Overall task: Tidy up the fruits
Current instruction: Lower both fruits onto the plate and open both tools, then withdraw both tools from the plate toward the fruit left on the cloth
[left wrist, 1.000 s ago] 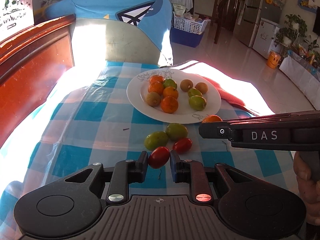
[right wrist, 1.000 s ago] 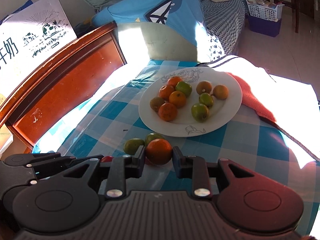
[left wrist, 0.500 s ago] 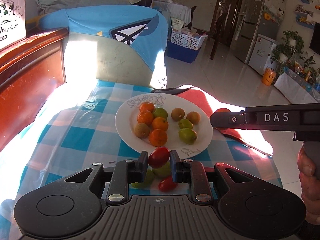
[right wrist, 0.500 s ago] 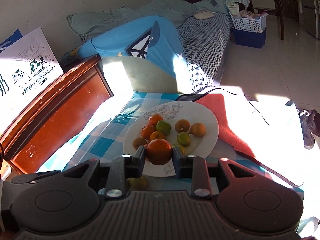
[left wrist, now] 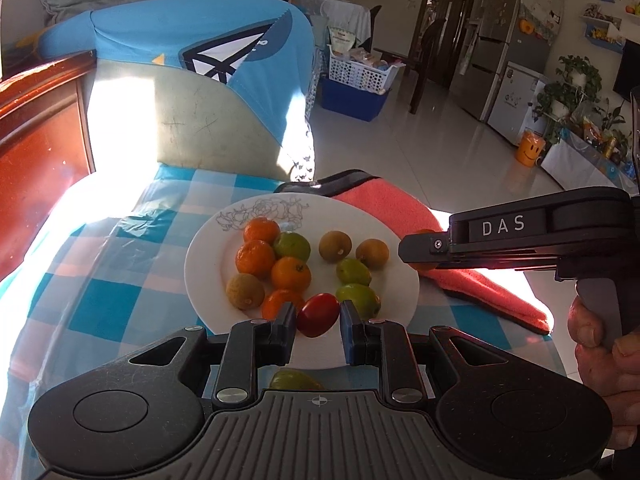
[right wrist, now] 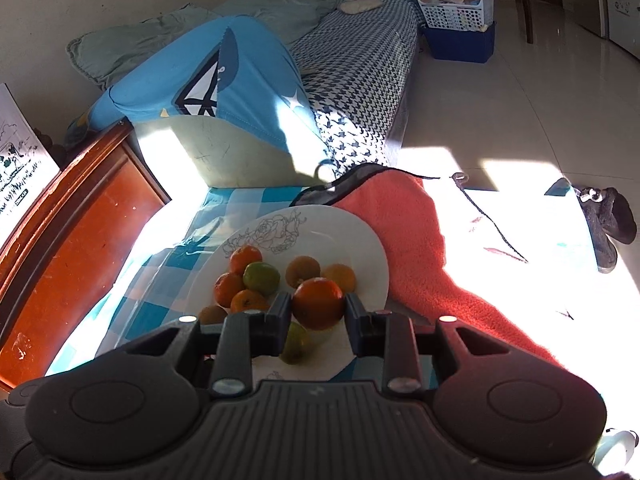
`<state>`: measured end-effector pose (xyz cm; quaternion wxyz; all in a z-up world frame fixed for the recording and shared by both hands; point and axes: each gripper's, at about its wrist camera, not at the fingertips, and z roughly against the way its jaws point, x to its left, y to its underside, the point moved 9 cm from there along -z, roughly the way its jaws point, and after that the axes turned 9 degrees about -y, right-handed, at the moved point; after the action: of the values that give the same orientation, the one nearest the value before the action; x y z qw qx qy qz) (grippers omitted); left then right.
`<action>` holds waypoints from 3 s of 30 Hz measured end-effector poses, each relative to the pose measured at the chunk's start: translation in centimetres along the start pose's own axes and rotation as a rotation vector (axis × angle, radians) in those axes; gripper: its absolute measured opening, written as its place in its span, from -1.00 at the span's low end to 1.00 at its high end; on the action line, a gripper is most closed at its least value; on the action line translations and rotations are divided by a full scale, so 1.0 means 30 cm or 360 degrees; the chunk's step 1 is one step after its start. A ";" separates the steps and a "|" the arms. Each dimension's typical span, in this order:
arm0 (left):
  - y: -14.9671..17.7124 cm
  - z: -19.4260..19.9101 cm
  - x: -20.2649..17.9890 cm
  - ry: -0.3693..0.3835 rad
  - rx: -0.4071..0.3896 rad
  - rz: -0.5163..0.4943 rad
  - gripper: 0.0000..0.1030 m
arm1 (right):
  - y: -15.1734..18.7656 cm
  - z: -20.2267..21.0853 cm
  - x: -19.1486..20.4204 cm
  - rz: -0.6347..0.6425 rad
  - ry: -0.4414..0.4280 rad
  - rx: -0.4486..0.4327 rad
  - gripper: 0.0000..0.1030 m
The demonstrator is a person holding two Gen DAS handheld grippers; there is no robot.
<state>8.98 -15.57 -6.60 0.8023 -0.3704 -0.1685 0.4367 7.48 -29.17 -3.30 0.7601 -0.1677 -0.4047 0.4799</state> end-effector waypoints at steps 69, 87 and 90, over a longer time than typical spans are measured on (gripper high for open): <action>0.136 0.213 0.338 -0.0504 0.0177 0.0068 0.92 | 0.300 -0.027 0.199 0.0073 -0.0155 0.0152 0.08; 0.178 0.163 0.316 -0.0499 0.0251 0.0019 0.92 | 0.295 -0.114 0.224 0.0064 -0.0149 0.0118 -0.21; 0.181 0.157 0.311 -0.0479 0.0246 0.0031 0.92 | 0.296 -0.116 0.223 0.0037 -0.0175 0.0126 -0.34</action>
<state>8.29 -3.89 -7.97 0.7898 -0.2398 -0.2489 0.5067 6.32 -18.65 -8.11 0.7371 -0.1157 -0.4246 0.5128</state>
